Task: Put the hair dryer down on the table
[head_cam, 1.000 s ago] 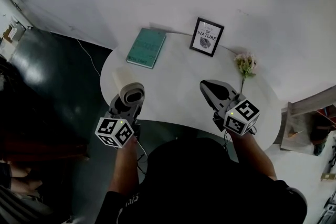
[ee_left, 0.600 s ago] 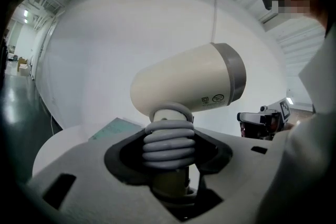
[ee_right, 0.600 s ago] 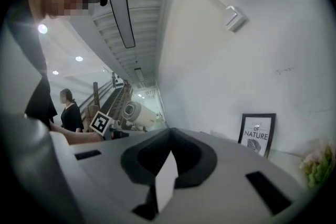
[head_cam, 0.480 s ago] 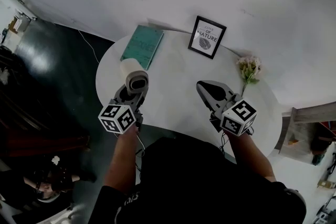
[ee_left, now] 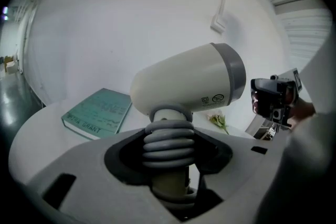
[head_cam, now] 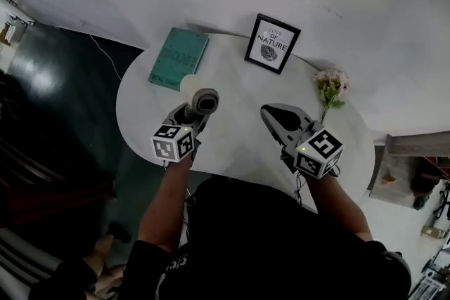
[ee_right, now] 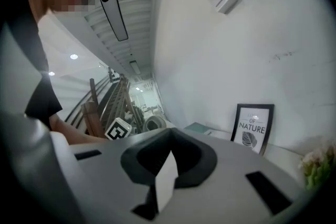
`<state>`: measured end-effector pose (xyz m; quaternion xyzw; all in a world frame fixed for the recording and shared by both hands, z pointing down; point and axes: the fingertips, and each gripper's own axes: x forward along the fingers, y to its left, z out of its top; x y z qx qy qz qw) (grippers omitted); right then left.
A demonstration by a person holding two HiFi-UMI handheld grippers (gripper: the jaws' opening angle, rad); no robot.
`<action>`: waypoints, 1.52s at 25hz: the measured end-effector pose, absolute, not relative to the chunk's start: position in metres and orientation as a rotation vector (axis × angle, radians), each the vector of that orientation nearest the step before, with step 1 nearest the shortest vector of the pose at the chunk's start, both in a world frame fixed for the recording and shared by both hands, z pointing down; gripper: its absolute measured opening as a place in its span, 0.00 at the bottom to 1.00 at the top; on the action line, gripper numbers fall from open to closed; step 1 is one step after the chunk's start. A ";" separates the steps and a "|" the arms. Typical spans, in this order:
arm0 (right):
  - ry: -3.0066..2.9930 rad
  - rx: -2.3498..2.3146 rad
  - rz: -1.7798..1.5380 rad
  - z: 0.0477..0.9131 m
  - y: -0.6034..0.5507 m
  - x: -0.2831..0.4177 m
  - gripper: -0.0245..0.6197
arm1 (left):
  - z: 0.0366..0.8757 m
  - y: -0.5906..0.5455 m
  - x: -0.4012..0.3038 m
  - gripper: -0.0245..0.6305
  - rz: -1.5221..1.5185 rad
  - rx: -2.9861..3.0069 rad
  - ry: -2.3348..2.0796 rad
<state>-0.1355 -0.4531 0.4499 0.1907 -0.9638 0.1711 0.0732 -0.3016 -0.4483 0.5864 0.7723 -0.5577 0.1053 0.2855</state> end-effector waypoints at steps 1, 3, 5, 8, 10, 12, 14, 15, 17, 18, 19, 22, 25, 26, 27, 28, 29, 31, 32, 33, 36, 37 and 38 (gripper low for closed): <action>-2.885 0.580 0.518 0.452 -0.454 -0.136 0.05 | 0.594 -0.453 -0.300 0.37 0.315 2.074 -1.467; -2.862 0.602 0.525 0.459 -0.457 -0.135 0.05 | 0.611 -0.463 -0.296 0.37 0.369 2.086 -1.421; -2.843 0.636 0.544 0.465 -0.460 -0.133 0.05 | 0.626 -0.472 -0.293 0.37 0.418 2.093 -1.380; -2.819 0.671 0.567 0.473 -0.462 -0.130 0.05 | 0.645 -0.483 -0.291 0.37 0.504 2.106 -1.326; -2.802 0.690 0.581 0.480 -0.462 -0.127 0.05 | 0.656 -0.489 -0.288 0.37 0.558 2.116 -1.289; -2.789 0.713 0.600 0.484 -0.462 -0.123 0.05 | 0.668 -0.492 -0.284 0.37 0.599 2.117 -1.253; -2.781 0.736 0.620 0.487 -0.461 -0.120 0.05 | 0.679 -0.496 -0.282 0.37 0.635 2.105 -1.229; -2.777 0.744 0.627 0.489 -0.461 -0.118 0.05 | 0.685 -0.498 -0.282 0.37 0.655 2.097 -1.223; -2.769 0.756 0.637 0.493 -0.462 -0.115 0.05 | 0.695 -0.502 -0.282 0.37 0.710 2.086 -1.211; -2.770 0.759 0.647 0.494 -0.462 -0.114 0.05 | 0.699 -0.503 -0.282 0.37 0.741 2.083 -1.204; -2.779 0.763 0.665 0.494 -0.462 -0.113 0.05 | 0.703 -0.504 -0.282 0.37 0.769 2.082 -1.196; -2.807 0.773 0.705 0.493 -0.464 -0.112 0.05 | 0.710 -0.508 -0.280 0.37 0.825 2.084 -1.182; -2.803 0.774 0.702 0.496 -0.462 -0.109 0.05 | 0.716 -0.511 -0.277 0.37 0.885 2.091 -1.170; -2.803 0.772 0.706 0.497 -0.462 -0.108 0.05 | 0.719 -0.512 -0.277 0.37 0.909 2.088 -1.163; -2.801 0.771 0.715 0.499 -0.461 -0.108 0.05 | 0.723 -0.512 -0.277 0.38 0.934 2.084 -1.157; -2.797 0.771 0.725 0.500 -0.462 -0.107 0.05 | 0.726 -0.513 -0.279 0.38 0.958 2.077 -1.153; -2.794 0.771 0.735 0.501 -0.462 -0.107 0.05 | 0.729 -0.513 -0.280 0.38 0.980 2.071 -1.150; -2.793 0.768 0.753 0.504 -0.464 -0.106 0.05 | 0.732 -0.514 -0.282 0.38 1.012 2.062 -1.148; -2.795 0.766 0.759 0.506 -0.464 -0.106 0.05 | 0.732 -0.515 -0.282 0.38 1.023 2.061 -1.146; -2.797 0.760 0.761 0.509 -0.465 -0.105 0.05 | 0.732 -0.515 -0.282 0.38 1.033 2.064 -1.143; -2.804 0.737 0.752 0.519 -0.463 -0.100 0.05 | 0.732 -0.517 -0.279 0.38 1.055 2.079 -1.138; -2.807 0.728 0.747 0.522 -0.463 -0.099 0.05 | 0.732 -0.518 -0.279 0.38 1.063 2.081 -1.140; -2.812 0.720 0.743 0.524 -0.462 -0.098 0.05 | 0.732 -0.517 -0.279 0.38 1.071 2.080 -1.142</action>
